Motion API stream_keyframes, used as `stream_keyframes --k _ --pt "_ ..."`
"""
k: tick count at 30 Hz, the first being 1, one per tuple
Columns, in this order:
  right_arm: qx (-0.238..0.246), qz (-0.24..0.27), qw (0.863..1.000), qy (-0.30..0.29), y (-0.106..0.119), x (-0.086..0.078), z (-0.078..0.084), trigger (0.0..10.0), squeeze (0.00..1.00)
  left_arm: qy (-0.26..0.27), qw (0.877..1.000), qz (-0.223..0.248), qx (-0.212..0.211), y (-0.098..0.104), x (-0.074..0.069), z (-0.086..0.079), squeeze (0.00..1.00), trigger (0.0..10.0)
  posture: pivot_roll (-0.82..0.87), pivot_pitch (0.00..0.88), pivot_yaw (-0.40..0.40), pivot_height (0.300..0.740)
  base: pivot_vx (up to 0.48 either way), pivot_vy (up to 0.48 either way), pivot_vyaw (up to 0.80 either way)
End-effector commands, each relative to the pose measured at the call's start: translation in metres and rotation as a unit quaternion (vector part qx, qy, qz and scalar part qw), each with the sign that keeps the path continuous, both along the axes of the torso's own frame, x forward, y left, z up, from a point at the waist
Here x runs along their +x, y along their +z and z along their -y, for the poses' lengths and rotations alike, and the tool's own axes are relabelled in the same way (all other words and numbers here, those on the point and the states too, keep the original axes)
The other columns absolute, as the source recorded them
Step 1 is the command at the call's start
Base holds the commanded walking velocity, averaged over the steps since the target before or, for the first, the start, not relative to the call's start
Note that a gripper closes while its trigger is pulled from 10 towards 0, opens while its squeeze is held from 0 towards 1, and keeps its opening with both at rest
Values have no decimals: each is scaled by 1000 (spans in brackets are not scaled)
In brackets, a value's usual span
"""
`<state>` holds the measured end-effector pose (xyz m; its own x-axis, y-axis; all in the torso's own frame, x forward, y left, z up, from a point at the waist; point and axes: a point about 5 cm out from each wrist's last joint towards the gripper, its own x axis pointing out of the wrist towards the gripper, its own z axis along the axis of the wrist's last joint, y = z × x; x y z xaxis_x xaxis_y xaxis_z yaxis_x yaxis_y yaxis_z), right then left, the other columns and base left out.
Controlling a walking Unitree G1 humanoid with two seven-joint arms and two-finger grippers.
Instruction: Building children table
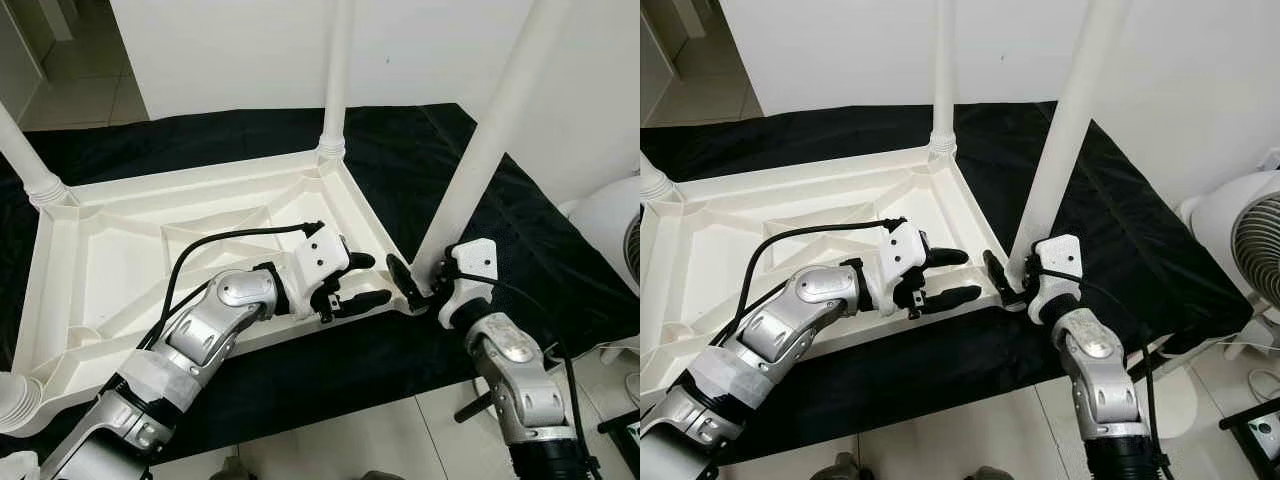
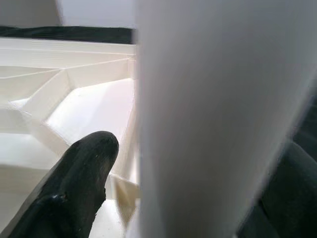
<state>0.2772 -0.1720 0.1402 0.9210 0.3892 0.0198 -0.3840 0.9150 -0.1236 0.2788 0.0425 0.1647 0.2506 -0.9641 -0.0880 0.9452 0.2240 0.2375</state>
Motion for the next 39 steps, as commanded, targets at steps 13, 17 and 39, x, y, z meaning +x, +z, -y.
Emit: stream_keyframes --k 13,17,39 --pt "-34 -35 995 91 -9 10 1 0 0 -63 998 -6 29 -8 -7 2 0 10000 -21 0 -21 740 0 0 0" --pt "-29 -45 994 95 -13 7 1 0 0 -62 998 -7 25 -7 -7 3 0 10000 -21 0 -22 740 0 0 0" --pt "76 -74 986 -132 -28 6 -14 10000 0 -53 998 -4 18 -5 -4 3 0 10000 -27 27 -17 740 0 0 0"
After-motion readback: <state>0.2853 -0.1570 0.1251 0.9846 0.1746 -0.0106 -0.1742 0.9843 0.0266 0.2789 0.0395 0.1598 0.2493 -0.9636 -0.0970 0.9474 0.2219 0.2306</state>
